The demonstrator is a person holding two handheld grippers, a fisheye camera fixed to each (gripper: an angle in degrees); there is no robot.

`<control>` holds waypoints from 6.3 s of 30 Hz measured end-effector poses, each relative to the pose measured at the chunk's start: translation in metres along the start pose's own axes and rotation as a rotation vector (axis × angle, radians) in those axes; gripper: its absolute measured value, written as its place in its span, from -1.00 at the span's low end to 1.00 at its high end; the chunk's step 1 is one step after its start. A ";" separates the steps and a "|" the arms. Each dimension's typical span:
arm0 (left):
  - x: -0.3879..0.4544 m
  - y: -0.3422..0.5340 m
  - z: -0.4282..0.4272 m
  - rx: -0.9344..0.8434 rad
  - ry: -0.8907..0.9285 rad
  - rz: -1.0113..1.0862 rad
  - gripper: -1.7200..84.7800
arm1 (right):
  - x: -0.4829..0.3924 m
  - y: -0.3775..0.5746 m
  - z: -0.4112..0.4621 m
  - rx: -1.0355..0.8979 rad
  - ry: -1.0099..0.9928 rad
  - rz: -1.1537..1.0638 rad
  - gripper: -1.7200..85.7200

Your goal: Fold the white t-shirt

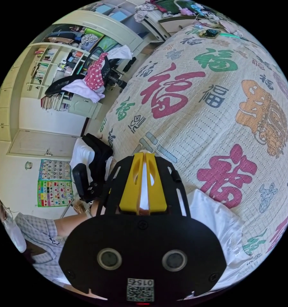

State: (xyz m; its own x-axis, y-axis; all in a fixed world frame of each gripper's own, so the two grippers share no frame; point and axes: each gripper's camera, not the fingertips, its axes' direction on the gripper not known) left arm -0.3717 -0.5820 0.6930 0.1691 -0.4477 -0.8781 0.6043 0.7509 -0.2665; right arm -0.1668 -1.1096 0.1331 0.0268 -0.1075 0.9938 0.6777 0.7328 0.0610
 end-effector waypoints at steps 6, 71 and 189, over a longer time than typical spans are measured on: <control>0.023 0.008 -0.046 0.022 0.091 0.116 -0.90 | 0.002 0.005 -0.012 0.046 -0.017 -0.001 -0.96; 0.184 0.350 -0.214 -0.484 -0.449 0.186 -0.83 | -0.263 0.717 -0.117 0.592 0.671 0.119 -0.84; 0.373 0.161 0.532 -0.466 -0.060 0.546 -0.97 | -0.003 0.849 -0.253 0.373 0.077 0.372 -0.91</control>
State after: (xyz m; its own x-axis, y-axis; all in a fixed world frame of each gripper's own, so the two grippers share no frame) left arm 0.2034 -0.8863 0.5339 0.4029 0.0347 -0.9146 0.0282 0.9983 0.0503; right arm 0.5944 -0.6578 0.1586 0.2793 0.1662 0.9457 0.3049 0.9186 -0.2515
